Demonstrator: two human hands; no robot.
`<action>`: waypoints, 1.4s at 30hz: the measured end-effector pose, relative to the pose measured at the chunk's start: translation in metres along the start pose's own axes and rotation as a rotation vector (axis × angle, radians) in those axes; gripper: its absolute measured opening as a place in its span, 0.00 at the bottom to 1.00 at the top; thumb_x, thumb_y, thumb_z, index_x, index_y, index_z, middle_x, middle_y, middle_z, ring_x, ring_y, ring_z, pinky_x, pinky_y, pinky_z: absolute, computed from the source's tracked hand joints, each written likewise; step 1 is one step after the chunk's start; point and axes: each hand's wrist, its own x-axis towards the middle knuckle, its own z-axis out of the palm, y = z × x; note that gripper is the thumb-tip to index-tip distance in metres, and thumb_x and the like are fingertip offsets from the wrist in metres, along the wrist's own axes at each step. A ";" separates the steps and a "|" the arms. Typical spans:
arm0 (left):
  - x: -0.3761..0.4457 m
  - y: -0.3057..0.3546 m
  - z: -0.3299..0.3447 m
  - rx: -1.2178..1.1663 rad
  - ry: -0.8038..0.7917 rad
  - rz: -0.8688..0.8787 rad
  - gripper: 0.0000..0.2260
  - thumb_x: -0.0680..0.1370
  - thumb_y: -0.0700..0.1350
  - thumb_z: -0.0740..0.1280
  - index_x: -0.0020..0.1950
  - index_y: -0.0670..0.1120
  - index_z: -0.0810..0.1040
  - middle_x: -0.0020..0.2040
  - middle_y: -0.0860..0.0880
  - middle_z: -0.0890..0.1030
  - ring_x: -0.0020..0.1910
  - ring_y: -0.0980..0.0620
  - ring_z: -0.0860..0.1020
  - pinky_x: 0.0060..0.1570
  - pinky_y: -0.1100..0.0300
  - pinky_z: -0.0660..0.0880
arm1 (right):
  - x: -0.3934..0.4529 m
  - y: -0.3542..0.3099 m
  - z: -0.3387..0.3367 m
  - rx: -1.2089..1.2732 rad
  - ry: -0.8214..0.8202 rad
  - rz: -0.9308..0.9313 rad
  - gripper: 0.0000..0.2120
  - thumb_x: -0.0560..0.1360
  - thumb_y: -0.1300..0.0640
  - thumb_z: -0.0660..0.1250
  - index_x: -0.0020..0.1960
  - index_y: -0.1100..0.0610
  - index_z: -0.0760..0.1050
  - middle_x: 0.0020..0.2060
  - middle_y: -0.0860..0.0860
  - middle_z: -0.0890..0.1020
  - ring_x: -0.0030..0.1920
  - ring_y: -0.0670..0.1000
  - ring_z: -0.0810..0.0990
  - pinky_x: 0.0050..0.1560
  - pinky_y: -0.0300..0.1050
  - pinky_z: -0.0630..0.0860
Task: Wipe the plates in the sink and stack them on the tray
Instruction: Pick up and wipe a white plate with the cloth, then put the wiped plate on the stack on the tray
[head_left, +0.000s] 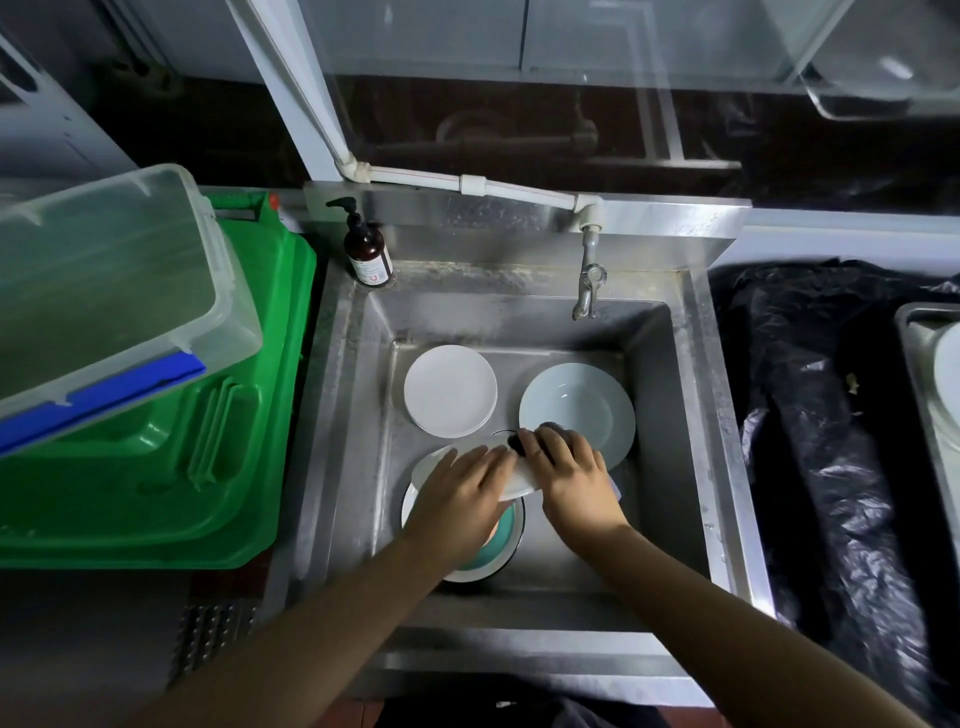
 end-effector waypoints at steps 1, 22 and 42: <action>0.004 0.005 -0.001 -0.016 0.017 -0.021 0.18 0.73 0.38 0.63 0.62 0.43 0.82 0.55 0.46 0.84 0.52 0.44 0.83 0.57 0.48 0.80 | -0.002 -0.004 -0.001 0.013 0.021 0.000 0.25 0.73 0.59 0.54 0.69 0.53 0.71 0.60 0.55 0.78 0.57 0.63 0.78 0.47 0.59 0.79; 0.012 0.004 -0.010 -0.136 0.129 0.123 0.26 0.71 0.30 0.61 0.66 0.45 0.80 0.51 0.46 0.86 0.45 0.45 0.84 0.46 0.52 0.81 | -0.026 0.016 0.002 -0.033 0.149 -0.020 0.21 0.76 0.59 0.67 0.68 0.51 0.75 0.62 0.51 0.78 0.59 0.58 0.77 0.52 0.53 0.76; 0.047 0.035 -0.008 0.118 -0.269 0.136 0.28 0.69 0.32 0.64 0.68 0.46 0.76 0.49 0.47 0.81 0.37 0.41 0.81 0.30 0.52 0.78 | -0.066 0.063 -0.029 -0.271 0.082 0.260 0.20 0.76 0.54 0.64 0.68 0.45 0.73 0.57 0.48 0.79 0.53 0.57 0.78 0.45 0.51 0.78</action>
